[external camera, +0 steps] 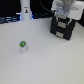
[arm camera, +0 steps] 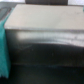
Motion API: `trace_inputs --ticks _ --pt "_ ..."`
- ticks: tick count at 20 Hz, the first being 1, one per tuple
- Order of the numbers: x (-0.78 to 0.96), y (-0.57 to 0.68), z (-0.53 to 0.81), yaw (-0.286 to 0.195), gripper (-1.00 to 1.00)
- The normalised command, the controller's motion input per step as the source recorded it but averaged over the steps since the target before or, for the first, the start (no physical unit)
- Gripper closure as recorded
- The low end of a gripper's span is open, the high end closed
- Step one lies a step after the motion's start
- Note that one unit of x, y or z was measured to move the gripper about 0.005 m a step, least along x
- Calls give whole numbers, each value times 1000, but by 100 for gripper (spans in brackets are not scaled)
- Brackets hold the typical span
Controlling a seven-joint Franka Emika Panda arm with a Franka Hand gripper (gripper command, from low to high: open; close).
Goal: Open the kcup holder, insert the kcup into the holder, and close the kcup holder
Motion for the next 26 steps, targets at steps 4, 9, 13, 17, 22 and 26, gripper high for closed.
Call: trace_inputs --ticks 4,9,13,17,22,26 --pt "1000 -127 183 -18 100" --pt "1000 -193 272 -24 100" --pt "1000 -241 286 -29 100" --pt "1000 -259 278 -32 100" --pt "990 -292 212 -40 100" --pt "969 -318 144 -55 100"
